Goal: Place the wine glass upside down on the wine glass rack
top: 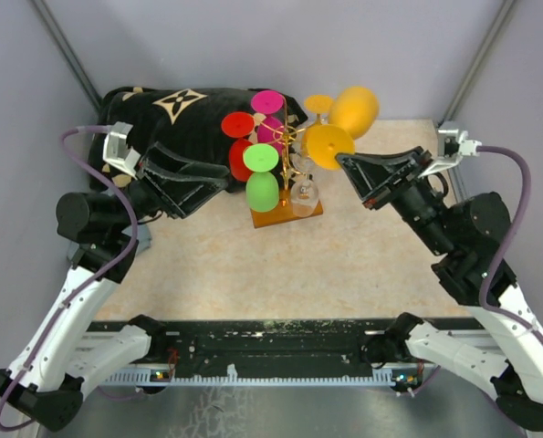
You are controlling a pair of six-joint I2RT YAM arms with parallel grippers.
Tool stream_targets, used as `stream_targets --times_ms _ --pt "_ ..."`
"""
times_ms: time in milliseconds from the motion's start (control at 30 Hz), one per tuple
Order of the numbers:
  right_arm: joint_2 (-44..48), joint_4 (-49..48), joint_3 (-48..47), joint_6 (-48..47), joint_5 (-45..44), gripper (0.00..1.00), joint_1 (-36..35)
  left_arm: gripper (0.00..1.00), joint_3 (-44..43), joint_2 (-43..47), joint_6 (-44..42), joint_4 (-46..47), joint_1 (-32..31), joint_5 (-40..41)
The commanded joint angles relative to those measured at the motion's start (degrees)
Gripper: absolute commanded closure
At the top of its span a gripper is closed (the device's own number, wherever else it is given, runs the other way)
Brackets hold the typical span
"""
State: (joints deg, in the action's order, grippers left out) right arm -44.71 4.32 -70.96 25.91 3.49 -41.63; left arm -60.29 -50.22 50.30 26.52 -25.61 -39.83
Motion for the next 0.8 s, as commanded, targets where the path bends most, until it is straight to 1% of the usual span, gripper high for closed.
stream_targets --times_ms 0,200,367,433,500,567,600,667,767 --pt "2.3 3.9 -2.2 -5.3 -12.4 1.00 -0.6 0.48 -0.3 1.1 -0.2 0.0 0.2 0.0" --pt "1.2 7.6 -2.1 -3.5 -21.4 1.00 -0.6 0.47 0.1 2.2 -1.1 -1.5 0.1 0.1" --pt "-1.1 10.3 -2.9 -0.3 -26.2 1.00 0.0 0.47 0.6 2.6 -1.2 -2.2 0.2 0.1" --pt "-1.9 11.8 -3.7 1.8 -26.1 1.00 2.1 0.47 1.1 3.3 -1.4 -2.6 0.2 0.6" --pt "-2.7 13.1 -4.2 4.9 -22.2 1.00 6.6 0.47 1.3 3.9 -1.8 -3.1 0.2 0.9" --pt "-3.8 13.6 -3.9 8.6 -15.4 1.00 12.7 0.47 1.3 4.3 -2.0 -3.7 0.2 1.0" --pt "-4.6 13.6 -3.5 11.1 -11.7 1.00 17.2 0.47 1.3 4.4 -2.1 -3.9 0.1 0.9" --pt "-5.7 11.6 -1.6 14.3 -5.0 1.00 22.8 0.47 1.3 4.6 -2.2 -4.2 0.1 0.8" --pt "-7.2 8.7 0.1 17.5 0.1 1.00 27.8 0.47 1.2 5.1 -2.6 -5.0 0.1 0.8"
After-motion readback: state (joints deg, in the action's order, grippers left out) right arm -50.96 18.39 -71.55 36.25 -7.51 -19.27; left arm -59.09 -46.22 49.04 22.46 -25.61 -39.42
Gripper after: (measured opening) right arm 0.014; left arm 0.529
